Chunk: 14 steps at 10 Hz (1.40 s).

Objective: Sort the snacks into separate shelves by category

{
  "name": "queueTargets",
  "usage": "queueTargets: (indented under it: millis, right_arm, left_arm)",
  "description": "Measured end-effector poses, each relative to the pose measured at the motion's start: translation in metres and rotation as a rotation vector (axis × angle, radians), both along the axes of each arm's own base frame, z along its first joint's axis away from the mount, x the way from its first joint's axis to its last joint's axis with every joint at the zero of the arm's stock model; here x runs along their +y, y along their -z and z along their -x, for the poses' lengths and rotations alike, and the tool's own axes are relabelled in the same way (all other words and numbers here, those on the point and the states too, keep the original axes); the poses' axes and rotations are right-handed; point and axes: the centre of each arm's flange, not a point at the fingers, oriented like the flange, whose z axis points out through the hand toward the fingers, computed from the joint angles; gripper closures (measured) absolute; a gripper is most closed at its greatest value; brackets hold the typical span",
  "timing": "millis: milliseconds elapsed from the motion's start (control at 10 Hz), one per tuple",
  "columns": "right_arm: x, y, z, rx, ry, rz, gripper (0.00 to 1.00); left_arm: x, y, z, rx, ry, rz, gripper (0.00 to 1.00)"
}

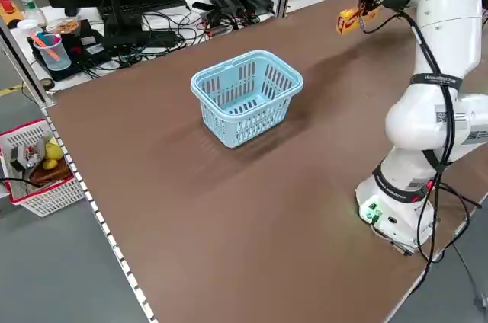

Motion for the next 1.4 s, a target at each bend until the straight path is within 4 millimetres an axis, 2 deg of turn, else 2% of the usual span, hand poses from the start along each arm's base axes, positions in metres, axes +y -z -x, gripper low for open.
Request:
queueTargets:
  millis: [200,500,800,1200,1400]
  right_arm:
    - [-0.016,0.008,0.006,0.019,-0.021,0.014,0.45]
    - [-0.045,0.016,0.01,0.078,-0.097,0.051,0.46]
    - [-0.066,0.03,0.02,0.096,-0.145,0.057,0.48]
    - [-0.083,0.046,0.035,0.13,-0.198,0.103,0.48]
    - [-0.093,0.052,0.044,0.134,-0.212,0.101,0.49]
  left_arm:
    - [-0.027,0.019,0.002,-0.043,-0.041,0.125,0.73]
    - [-0.046,0.054,0.013,-0.031,-0.096,0.206,0.73]
    - [-0.08,0.077,0.055,0.035,-0.082,0.22,0.73]
    - [-0.091,0.107,0.075,0.035,-0.059,0.177,0.73]
    - [-0.094,0.108,0.078,0.028,-0.055,0.173,0.73]
